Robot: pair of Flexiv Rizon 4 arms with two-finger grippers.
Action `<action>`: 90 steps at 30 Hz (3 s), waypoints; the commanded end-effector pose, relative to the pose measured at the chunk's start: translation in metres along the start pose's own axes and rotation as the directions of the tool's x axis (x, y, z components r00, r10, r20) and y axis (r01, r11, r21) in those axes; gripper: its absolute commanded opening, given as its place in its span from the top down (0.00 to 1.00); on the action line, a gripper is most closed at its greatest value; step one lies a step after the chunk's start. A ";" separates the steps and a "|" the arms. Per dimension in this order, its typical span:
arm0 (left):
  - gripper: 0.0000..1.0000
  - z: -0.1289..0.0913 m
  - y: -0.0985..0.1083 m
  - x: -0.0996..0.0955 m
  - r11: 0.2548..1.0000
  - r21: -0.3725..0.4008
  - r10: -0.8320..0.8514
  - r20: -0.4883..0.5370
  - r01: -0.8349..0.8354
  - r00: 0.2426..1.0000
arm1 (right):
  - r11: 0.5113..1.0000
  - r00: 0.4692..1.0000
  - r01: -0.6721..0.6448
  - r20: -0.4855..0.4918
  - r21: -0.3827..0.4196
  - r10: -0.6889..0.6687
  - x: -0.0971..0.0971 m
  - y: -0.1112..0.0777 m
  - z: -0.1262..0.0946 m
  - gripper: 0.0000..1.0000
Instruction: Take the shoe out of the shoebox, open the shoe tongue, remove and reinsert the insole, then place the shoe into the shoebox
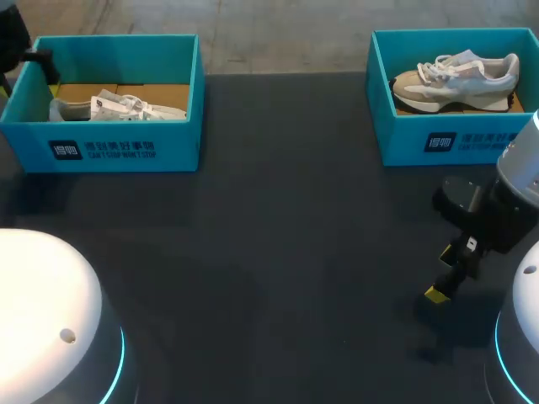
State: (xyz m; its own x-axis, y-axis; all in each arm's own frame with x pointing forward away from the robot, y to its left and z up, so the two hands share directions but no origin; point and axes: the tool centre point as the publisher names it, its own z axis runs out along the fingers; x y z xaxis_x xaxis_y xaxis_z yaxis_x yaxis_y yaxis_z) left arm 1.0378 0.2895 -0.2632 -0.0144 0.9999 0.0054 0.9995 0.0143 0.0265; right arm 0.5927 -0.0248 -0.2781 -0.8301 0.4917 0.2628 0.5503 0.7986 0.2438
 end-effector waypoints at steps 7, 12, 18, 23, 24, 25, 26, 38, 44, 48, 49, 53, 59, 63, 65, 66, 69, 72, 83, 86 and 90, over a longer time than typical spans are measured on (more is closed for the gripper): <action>0.00 -0.055 -0.028 0.008 1.000 0.008 0.009 -0.017 -0.009 1.000 | 1.000 1.000 0.001 0.002 -0.001 -0.001 0.001 -0.001 0.001 0.00; 0.00 -0.073 -0.038 0.013 1.000 0.010 0.000 -0.017 0.000 1.000 | 1.000 1.000 0.001 0.002 -0.001 -0.001 0.001 -0.001 0.001 0.00; 0.00 -0.082 -0.045 0.015 0.999 0.037 -0.012 -0.005 0.012 1.000 | 1.000 1.000 0.001 0.002 -0.001 -0.001 0.001 -0.001 0.001 0.00; 0.00 -0.086 -0.048 0.013 0.997 0.083 0.004 0.013 -0.005 1.000 | 1.000 1.000 0.001 0.002 -0.001 -0.001 0.001 -0.001 0.001 0.00; 0.00 -0.086 -0.048 0.013 0.997 0.083 0.004 0.013 -0.005 1.000 | 1.000 1.000 0.001 0.002 -0.001 -0.001 0.001 -0.001 0.001 0.00; 0.00 -0.086 -0.048 0.013 0.997 0.083 0.004 0.013 -0.005 1.000 | 1.000 1.000 0.001 0.002 -0.001 -0.001 0.001 -0.001 0.001 0.00; 0.00 -0.086 -0.048 0.013 0.997 0.083 0.004 0.013 -0.005 1.000 | 1.000 1.000 0.001 0.002 -0.001 -0.001 0.001 -0.001 0.001 0.00; 0.00 -0.086 -0.048 0.013 0.997 0.083 0.004 0.013 -0.005 1.000 | 1.000 1.000 0.001 0.002 -0.001 -0.001 0.001 -0.001 0.001 0.00; 0.00 -0.086 -0.048 0.013 0.997 0.083 0.004 0.013 -0.005 1.000 | 0.999 1.000 0.026 0.009 0.019 -0.026 -0.008 0.006 -0.009 0.00; 0.00 -0.086 -0.048 0.013 0.997 0.083 0.004 0.013 -0.005 1.000 | 0.999 0.999 0.009 0.033 0.051 -0.011 -0.021 0.014 -0.021 0.00; 0.00 -0.086 -0.048 0.013 0.997 0.083 0.004 0.013 -0.005 1.000 | 0.997 0.999 -0.018 0.051 0.068 0.014 -0.027 0.016 -0.026 0.00; 0.00 -0.086 -0.048 0.013 0.997 0.083 0.004 0.013 -0.005 1.000 | 0.980 0.982 -0.166 0.113 0.107 0.154 -0.052 0.021 -0.045 0.00; 0.00 -0.086 -0.048 0.013 0.997 0.083 0.004 0.013 -0.005 1.000 | 0.943 0.933 -0.325 0.183 0.071 0.308 -0.092 0.023 -0.072 0.00; 0.00 -0.086 -0.048 0.013 0.997 0.083 0.004 0.013 -0.005 1.000 | 0.927 0.912 -0.370 0.214 0.065 0.349 -0.115 0.024 -0.087 0.00; 0.00 -0.086 -0.048 0.013 0.997 0.083 0.004 0.013 -0.005 1.000 | 0.923 0.904 -0.380 0.235 0.063 0.357 -0.124 0.028 -0.093 0.00; 0.00 -0.086 -0.048 0.013 0.997 0.083 0.004 0.013 -0.005 1.000 | 0.921 0.903 -0.383 0.238 0.065 0.358 -0.129 0.030 -0.096 0.00; 0.00 -0.086 -0.048 0.013 0.997 0.083 0.004 0.013 -0.005 1.000 | 0.900 0.872 -0.432 0.281 0.057 0.401 -0.141 0.036 -0.105 0.00; 0.00 -0.086 -0.048 0.013 0.997 0.083 0.004 0.013 -0.005 1.000 | 0.867 0.813 -0.498 0.359 0.021 0.458 -0.151 0.042 -0.113 0.00; 0.00 -0.086 -0.048 0.013 0.997 0.083 0.004 0.013 -0.005 1.000 | 0.868 0.809 -0.496 0.364 -0.001 0.462 -0.154 0.045 -0.116 0.00; 0.00 -0.086 -0.048 0.013 0.997 0.083 0.004 0.013 -0.005 1.000 | 0.868 0.809 -0.496 0.364 -0.001 0.462 -0.154 0.045 -0.116 0.00; 0.00 -0.086 -0.048 0.013 0.997 0.083 0.004 0.013 -0.005 1.000 | 0.868 0.809 -0.496 0.364 -0.001 0.462 -0.154 0.045 -0.116 0.00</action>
State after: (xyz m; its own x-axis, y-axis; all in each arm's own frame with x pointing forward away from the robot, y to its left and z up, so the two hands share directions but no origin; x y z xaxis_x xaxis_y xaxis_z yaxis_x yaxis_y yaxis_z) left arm 0.9877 0.3007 -0.1790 -0.0110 0.9999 -0.0084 0.9984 0.0105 -0.0564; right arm 0.7564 -0.1045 -0.1990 -0.4511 0.8924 -0.0148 0.8890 0.4507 0.0808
